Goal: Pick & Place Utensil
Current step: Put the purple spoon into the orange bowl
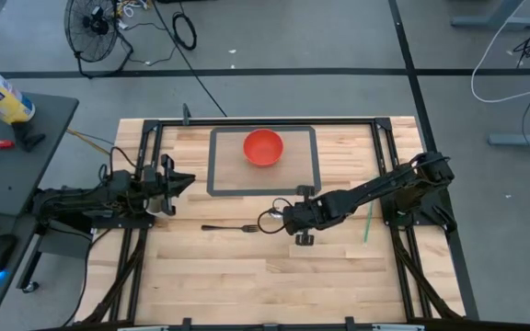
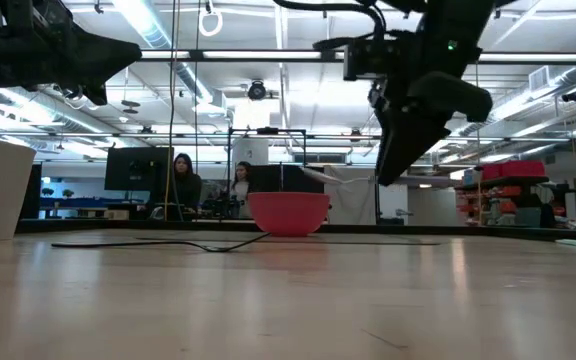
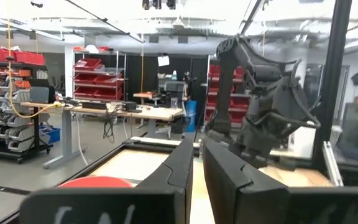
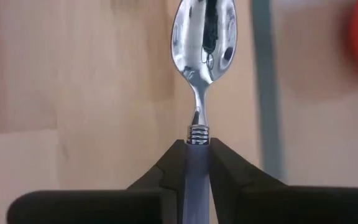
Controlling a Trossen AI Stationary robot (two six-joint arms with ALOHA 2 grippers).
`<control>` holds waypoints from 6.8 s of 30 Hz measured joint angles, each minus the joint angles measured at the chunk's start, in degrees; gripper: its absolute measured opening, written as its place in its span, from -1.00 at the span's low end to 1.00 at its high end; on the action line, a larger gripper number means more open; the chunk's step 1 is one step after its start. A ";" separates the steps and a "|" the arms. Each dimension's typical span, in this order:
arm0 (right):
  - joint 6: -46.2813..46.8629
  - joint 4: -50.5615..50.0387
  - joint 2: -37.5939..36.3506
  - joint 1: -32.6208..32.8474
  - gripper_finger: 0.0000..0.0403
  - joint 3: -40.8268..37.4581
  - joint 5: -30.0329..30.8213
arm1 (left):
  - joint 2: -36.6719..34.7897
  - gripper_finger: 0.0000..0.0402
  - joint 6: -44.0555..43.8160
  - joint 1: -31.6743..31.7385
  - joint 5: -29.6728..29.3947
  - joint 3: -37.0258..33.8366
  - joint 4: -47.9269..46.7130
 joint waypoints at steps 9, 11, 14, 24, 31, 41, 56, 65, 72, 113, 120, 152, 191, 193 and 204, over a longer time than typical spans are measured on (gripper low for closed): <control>-27.29 -3.49 -0.07 0.10 -0.74 5.56 3.91 | -0.01 -0.79 -6.09 0.01 0.14 0.04 4.26; -32.94 -3.54 -0.07 0.25 -0.74 6.66 5.72 | -0.01 -0.79 -9.34 0.01 0.47 0.06 5.00; -38.93 -2.67 -0.09 0.33 -0.74 8.69 9.18 | 0.50 -0.79 -14.67 0.01 2.48 -0.31 4.35; -54.60 4.72 3.55 -0.20 -0.74 16.75 12.45 | 15.77 -0.79 -20.27 -1.74 1.75 -0.35 13.28; -63.57 4.52 8.84 -0.48 -0.74 21.06 14.86 | 31.76 -0.78 -26.44 -1.83 -0.21 0.90 20.01; -71.41 4.48 9.75 -0.85 -0.74 21.43 21.64 | 48.46 -0.34 -38.34 -1.28 -1.96 7.33 19.88; -71.28 0.30 9.75 -1.33 -0.74 21.34 20.92 | 62.26 0.08 -43.01 -1.30 -2.53 13.56 19.96; -72.97 3.30 9.75 -2.87 -0.74 21.30 21.34 | 62.43 0.06 -42.26 -2.61 -1.68 15.32 20.09; -74.81 8.60 9.76 -6.11 -0.74 21.30 17.94 | 65.27 0.06 -42.57 -2.82 -3.02 15.34 23.97; -76.08 18.05 10.56 -7.30 -0.50 21.30 21.13 | 72.05 -0.87 -34.90 -3.35 -8.97 16.35 32.05; -61.18 20.52 9.20 -3.14 -0.01 21.32 27.36 | 71.82 -0.90 -32.85 -3.30 -10.73 16.35 30.97; 11.54 97.08 -11.05 -12.42 0.14 -29.66 -2.00 | 71.85 -0.90 -26.24 -3.47 -0.17 16.35 38.06; 15.73 86.18 -11.36 -12.86 -0.89 -26.26 -7.68 | 72.01 -0.23 -24.44 -3.24 2.24 16.37 36.59; 16.69 83.27 -12.67 -13.32 -0.89 -26.26 -7.60 | 71.90 -0.10 -24.19 -2.84 3.32 16.37 36.21; 22.37 72.20 -19.68 -17.72 -0.89 -26.29 -4.64 | 63.81 0.35 -20.13 0.66 2.67 16.38 17.00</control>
